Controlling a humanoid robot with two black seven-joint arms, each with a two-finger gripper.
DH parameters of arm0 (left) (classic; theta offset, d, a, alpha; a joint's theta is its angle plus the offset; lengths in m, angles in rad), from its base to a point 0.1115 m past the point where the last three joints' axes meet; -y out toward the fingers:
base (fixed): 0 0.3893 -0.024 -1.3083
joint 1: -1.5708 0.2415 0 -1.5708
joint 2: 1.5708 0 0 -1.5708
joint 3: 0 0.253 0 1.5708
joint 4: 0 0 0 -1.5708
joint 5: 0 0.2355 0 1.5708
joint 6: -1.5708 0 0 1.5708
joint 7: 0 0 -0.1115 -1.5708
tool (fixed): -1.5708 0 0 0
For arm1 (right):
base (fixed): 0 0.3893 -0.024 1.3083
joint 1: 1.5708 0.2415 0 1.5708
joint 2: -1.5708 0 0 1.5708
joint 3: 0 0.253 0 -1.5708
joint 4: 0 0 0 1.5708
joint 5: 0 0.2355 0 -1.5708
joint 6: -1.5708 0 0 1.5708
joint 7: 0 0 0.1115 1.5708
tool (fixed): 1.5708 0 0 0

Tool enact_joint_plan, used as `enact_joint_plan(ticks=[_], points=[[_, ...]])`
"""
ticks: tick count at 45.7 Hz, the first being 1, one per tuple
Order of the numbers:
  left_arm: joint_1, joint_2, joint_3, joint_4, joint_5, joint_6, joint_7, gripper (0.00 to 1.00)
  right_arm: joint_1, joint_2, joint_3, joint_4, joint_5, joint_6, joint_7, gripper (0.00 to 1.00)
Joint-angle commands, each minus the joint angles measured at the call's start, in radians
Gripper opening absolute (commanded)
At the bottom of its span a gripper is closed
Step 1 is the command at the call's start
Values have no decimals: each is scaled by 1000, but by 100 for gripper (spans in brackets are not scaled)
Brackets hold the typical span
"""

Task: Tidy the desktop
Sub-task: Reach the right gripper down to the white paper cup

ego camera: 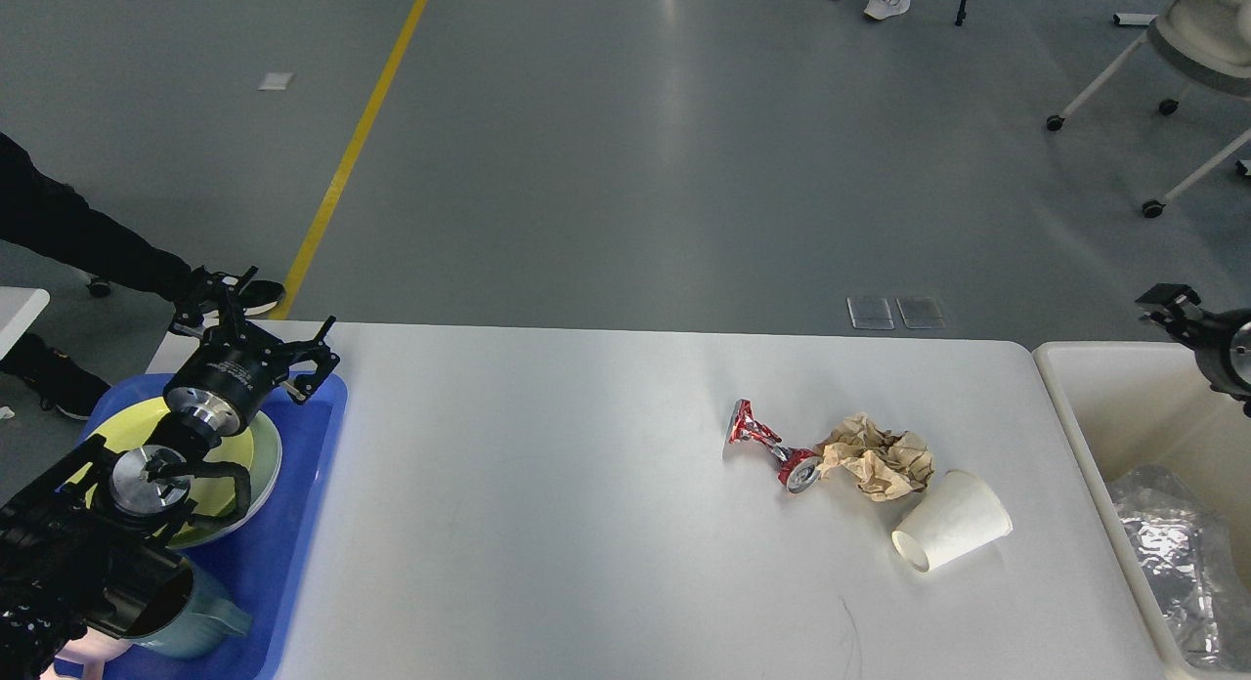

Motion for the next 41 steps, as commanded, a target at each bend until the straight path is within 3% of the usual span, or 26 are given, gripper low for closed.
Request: enact_joint_plan(ticks=[1, 9, 22, 28, 33, 41], points=[[0, 0, 0, 0, 0, 0, 0, 96, 133, 81, -104, 84, 0, 75, -7, 100], [0, -1, 0, 0, 0, 0, 0, 96, 363, 138, -214, 293, 5, 237, -6, 100], [0, -1, 0, 0, 0, 0, 0, 96, 697, 150, -256, 486, 6, 578, -1, 100], [0, 0, 0, 0, 0, 0, 0, 96, 794, 144, -269, 546, 8, 682, -3, 100], [0, -1, 0, 0, 0, 0, 0, 96, 805, 145, -286, 554, 8, 718, -3, 100], [0, -1, 0, 0, 0, 0, 0, 96, 644, 141, -308, 534, 3, 640, -3, 100]])
